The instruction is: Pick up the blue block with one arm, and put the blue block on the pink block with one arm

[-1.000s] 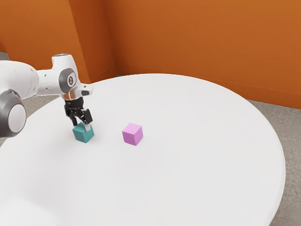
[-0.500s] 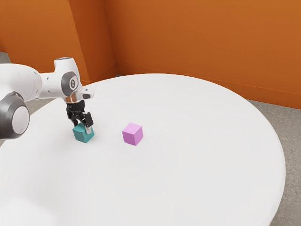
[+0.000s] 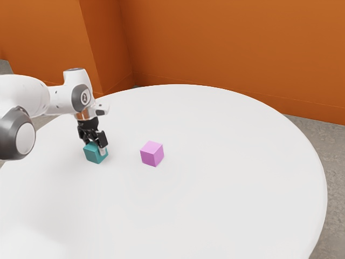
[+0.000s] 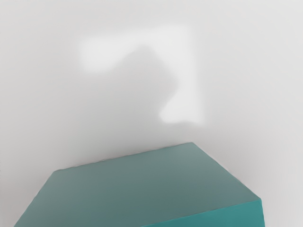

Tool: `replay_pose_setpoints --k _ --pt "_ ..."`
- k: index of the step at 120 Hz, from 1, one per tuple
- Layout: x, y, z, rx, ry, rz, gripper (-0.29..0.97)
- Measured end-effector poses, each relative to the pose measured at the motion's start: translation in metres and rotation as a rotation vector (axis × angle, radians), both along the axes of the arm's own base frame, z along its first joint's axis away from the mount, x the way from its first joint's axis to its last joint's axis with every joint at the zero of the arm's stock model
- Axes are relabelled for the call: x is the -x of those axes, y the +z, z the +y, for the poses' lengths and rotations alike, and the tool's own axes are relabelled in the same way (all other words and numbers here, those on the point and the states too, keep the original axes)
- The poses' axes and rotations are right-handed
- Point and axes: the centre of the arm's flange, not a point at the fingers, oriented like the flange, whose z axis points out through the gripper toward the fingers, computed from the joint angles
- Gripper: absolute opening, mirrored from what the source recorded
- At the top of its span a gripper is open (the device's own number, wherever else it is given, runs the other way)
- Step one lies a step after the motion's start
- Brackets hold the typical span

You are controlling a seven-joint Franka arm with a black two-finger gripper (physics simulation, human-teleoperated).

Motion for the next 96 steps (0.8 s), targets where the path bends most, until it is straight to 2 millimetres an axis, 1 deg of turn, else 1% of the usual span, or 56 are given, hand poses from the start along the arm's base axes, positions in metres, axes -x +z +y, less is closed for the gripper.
replay_pose_setpoints --k 22,41,58,96 --pt "-0.0007 0.0004 0.0001 0.000 -0.002 -0.002 0.55" --pt "-0.0008 -0.0014 0.0000 0.001 -0.003 0.000 0.50" --pt "-0.0008 -0.0046 0.0001 0.001 -0.004 0.004 0.47" --pt "-0.0025 -0.0041 0.0003 -0.001 -0.004 0.000 0.48"
